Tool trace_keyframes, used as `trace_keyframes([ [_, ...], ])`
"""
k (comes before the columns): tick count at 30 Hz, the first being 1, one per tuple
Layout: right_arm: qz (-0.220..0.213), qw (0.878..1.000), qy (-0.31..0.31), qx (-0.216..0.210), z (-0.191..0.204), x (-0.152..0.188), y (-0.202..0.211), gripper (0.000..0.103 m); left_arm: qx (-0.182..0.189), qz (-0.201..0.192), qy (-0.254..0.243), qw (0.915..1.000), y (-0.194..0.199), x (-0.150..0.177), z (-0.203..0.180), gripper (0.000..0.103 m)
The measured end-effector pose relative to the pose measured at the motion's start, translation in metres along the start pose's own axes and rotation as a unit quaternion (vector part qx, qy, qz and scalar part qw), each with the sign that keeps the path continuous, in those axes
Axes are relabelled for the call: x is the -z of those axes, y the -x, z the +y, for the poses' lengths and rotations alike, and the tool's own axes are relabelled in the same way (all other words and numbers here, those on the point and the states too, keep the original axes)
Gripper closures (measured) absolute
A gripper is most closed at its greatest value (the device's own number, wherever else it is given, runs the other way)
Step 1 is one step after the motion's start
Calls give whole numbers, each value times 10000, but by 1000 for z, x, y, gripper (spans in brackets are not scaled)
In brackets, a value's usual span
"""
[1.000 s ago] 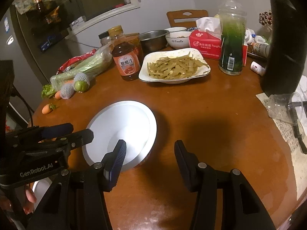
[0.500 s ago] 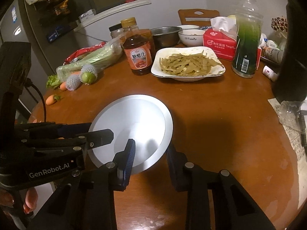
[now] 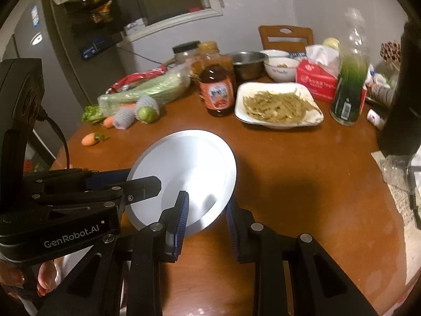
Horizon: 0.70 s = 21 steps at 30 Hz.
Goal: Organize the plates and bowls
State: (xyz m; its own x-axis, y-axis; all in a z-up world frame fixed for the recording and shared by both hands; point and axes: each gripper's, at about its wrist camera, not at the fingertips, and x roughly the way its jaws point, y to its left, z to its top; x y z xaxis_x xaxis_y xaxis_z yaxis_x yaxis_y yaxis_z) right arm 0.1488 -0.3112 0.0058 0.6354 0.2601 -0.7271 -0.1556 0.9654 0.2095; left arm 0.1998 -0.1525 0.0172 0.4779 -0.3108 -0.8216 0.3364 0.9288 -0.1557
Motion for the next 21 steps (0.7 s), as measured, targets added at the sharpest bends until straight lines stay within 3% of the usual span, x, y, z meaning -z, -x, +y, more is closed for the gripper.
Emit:
trace_keyframes([
  [21,-507,9965,572,-325,83,17,57,73,-344,-642,189,9972,95,50,29,70],
])
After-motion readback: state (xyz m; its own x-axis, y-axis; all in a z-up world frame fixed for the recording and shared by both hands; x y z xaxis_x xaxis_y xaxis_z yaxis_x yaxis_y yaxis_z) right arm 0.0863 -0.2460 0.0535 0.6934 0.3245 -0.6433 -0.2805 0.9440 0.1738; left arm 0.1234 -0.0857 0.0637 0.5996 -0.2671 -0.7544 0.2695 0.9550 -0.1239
